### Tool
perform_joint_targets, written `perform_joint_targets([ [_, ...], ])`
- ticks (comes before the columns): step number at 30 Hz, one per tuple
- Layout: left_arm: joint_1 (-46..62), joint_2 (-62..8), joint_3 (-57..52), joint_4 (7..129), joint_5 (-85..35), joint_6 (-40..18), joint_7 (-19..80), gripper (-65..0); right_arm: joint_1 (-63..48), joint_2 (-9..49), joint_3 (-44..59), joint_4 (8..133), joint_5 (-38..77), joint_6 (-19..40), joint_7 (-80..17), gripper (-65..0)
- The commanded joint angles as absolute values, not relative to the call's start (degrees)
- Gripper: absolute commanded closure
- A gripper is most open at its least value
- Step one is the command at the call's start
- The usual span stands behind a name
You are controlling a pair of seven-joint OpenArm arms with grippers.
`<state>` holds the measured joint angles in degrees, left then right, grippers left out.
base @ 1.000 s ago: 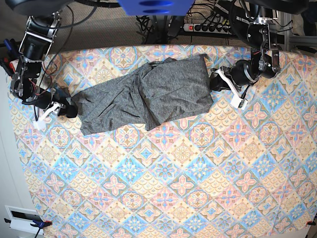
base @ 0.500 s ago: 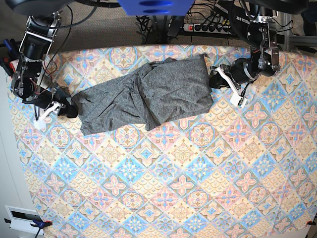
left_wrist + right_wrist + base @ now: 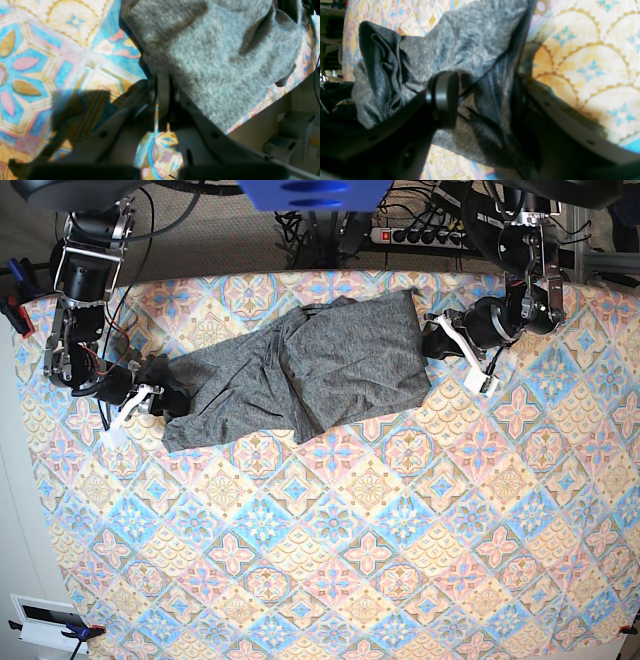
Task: Layout the t-shirt on the table in an organized manner, then fold the t-shirt properly
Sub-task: 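Grasp the loose strip end with the right gripper beside the bundle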
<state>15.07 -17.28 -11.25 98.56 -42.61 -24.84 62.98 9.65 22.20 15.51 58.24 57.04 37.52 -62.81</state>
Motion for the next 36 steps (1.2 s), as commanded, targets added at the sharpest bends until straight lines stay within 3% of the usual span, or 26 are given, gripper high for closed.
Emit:
perform_joint_targets([
  [1, 14.64, -17.80, -11.47, 99.47, -43.65, -25.01, 62.02, 0.0, 10.15, 23.08, 15.69, 58.68, 56.22, 37.49, -63.34, -29.6],
  [20, 14.64, -17.80, -11.47, 99.47, -43.65, -25.01, 61.93, 0.0, 10.42, 20.53, 11.30, 58.59, 56.22, 37.49, -62.99, -28.8],
  [22, 14.64, -17.80, -11.56, 99.47, -43.65, -25.01, 61.93, 0.0, 10.42, 20.53, 10.95, 58.59, 56.22, 37.49, -62.99, -23.2],
  [26, 14.64, -17.80, -11.56, 99.47, -43.65, -25.01, 61.93, 0.0, 10.33, 20.53, 10.95, 58.59, 56.22, 37.49, -61.85, -1.1],
  [31, 14.55, -17.80, -11.56, 99.47, -43.56, -25.01, 61.93, 0.0, 10.24, 20.53, 11.38, 60.09, 56.22, 37.41, -61.41, -1.2],
  [36, 14.55, -17.89, -11.56, 98.77, -43.56, -25.01, 61.93, 0.0, 7.60, 20.88, 11.47, 72.84, 56.22, 37.41, -61.14, 0.0],
])
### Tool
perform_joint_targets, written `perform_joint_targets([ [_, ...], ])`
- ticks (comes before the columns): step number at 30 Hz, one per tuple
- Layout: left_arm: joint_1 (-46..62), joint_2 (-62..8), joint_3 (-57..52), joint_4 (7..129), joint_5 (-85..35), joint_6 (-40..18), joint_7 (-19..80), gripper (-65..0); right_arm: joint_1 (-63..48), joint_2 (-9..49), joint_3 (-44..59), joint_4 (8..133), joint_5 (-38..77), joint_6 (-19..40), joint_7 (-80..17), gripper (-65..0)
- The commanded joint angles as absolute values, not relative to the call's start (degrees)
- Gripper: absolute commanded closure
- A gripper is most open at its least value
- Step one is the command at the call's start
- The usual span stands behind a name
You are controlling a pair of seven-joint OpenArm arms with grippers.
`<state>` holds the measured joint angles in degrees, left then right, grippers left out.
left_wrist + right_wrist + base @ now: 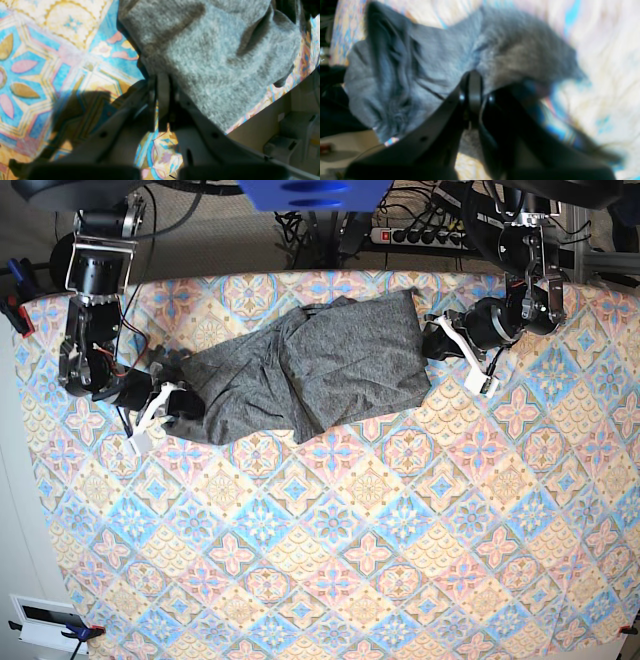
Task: Layout the t-shirt on the table in an organized manner, then fold the t-shirt properly
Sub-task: 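Grasp the loose strip end with the right gripper beside the bundle, then fold the grasped end with the right gripper over the bundle toward the left gripper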
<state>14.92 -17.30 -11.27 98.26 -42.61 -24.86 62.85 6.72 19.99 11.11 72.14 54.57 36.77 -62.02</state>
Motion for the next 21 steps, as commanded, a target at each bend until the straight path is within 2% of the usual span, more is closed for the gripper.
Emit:
perform_joint_targets([
  [1, 14.55, -18.07, -11.56, 98.07, -43.56, -25.01, 61.93, 0.0, 6.64, 20.79, 11.47, 76.00, 56.22, 37.32, -61.14, 0.0],
  [3, 13.49, -18.07, -11.56, 96.57, -43.56, -25.01, 61.93, 0.0, 5.05, 20.79, 11.30, 82.59, 56.22, 36.88, -61.14, 0.0],
  [7, 12.44, -18.15, -11.56, 92.97, -43.65, -25.01, 61.93, 0.0, 0.92, 20.53, 10.86, 93.41, 56.22, 30.90, -61.32, 0.0],
  [11, 11.12, -18.15, -11.56, 91.12, -43.65, -25.01, 61.93, 0.0, -3.65, 18.24, 7.69, 102.29, 56.22, 30.37, -61.32, 0.0],
  [14, 10.86, -18.15, -11.56, 90.77, -43.65, -25.01, 61.93, 0.0, -5.23, 16.84, 4.26, 106.33, 56.22, 30.20, -61.32, 0.0],
  [18, 10.07, -18.15, -11.56, 90.68, -43.56, -25.01, 61.93, 0.0, -5.58, 15.78, -2.68, 108.53, 56.22, 23.25, -61.14, 0.0],
  [21, 9.89, -18.15, -11.56, 90.68, -43.56, -25.01, 61.93, 0.0, -5.32, 15.52, -6.55, 108.35, 55.96, 21.67, -61.05, 0.0],
])
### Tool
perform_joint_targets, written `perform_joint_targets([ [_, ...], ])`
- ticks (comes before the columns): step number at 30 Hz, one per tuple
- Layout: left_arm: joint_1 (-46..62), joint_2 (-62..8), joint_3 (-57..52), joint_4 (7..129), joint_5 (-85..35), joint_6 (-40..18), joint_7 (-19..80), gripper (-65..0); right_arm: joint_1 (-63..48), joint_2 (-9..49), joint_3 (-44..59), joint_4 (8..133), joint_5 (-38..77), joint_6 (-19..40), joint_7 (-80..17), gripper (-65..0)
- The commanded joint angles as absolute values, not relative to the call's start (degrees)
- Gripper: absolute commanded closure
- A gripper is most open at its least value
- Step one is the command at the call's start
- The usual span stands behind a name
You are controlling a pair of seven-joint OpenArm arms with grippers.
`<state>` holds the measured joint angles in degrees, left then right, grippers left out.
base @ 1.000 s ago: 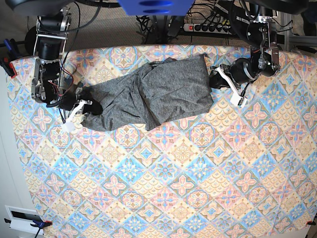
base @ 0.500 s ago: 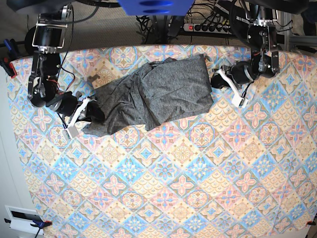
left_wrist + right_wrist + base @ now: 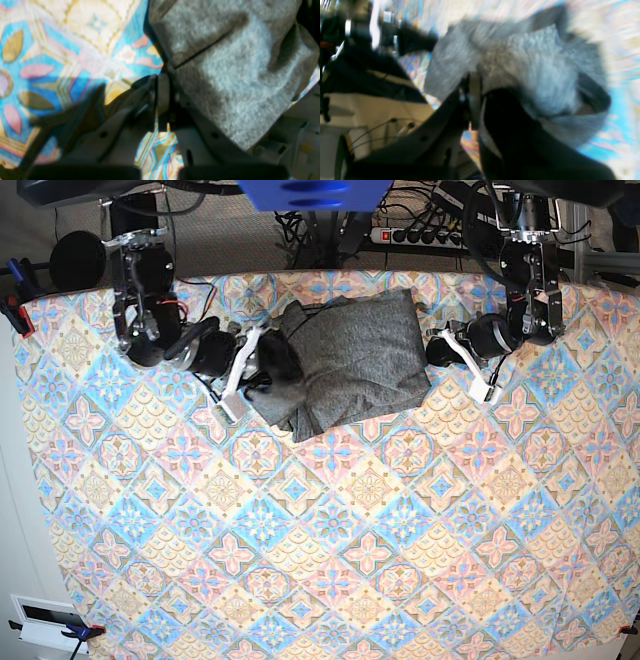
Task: Layout the t-shirt on the table in an organized manner, then fold the t-shirt properly
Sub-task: 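Fold the grasped end with the right gripper over the bundle toward the left gripper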
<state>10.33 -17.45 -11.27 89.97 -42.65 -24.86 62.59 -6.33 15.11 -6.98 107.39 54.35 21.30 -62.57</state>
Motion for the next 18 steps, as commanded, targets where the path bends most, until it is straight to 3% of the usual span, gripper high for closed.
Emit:
perform_joint_targets([
  [1, 9.80, -18.15, -11.56, 90.68, -43.56, -25.01, 61.93, 0.0, -5.32, 15.16, -7.60, 108.35, 54.90, 21.67, -61.05, 0.0],
  [12, 9.80, -18.24, -11.56, 90.68, -43.56, -25.01, 61.93, 0.0, -5.23, 6.37, -18.33, 108.18, 32.40, 21.58, -61.05, 0.0],
  [18, 9.80, -18.24, -11.56, 90.68, -43.56, -25.01, 61.93, 0.0, -5.23, 3.47, -20.44, 107.91, 30.02, 21.58, -61.05, 0.0],
])
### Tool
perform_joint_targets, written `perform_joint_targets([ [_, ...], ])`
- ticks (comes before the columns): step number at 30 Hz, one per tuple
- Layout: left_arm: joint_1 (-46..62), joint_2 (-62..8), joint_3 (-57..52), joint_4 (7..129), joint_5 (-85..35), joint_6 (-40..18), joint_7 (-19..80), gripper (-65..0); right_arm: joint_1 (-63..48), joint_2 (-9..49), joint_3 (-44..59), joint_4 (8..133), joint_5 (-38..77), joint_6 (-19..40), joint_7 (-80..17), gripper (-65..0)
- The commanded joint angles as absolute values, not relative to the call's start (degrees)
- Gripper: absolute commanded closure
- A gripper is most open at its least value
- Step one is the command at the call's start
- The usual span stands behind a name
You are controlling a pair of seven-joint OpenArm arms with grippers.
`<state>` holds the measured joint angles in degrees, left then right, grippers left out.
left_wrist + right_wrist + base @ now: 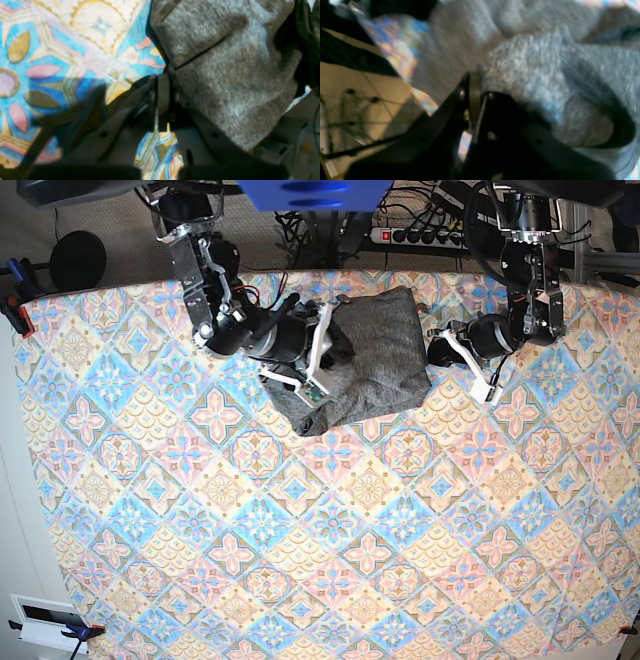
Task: Layout the t-shirt on the table in an organized manner, then fold the t-shirt properly
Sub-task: 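Fold the grasped end with the right gripper over the bundle toward the left gripper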
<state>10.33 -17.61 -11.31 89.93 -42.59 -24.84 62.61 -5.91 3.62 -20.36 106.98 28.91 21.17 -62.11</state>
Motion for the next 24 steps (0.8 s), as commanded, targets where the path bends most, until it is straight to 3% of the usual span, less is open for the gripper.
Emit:
perform_joint_targets([
  [1, 9.80, -18.24, -11.56, 90.68, -43.56, -25.01, 61.93, 0.0, -5.23, 3.12, -20.44, 107.91, 30.02, 21.58, -61.05, 0.0],
  [24, 9.71, -18.15, -11.56, 90.59, -43.56, -25.01, 61.93, 0.0, -2.42, -1.98, -24.84, 105.98, 29.93, 21.49, -60.97, 0.0],
])
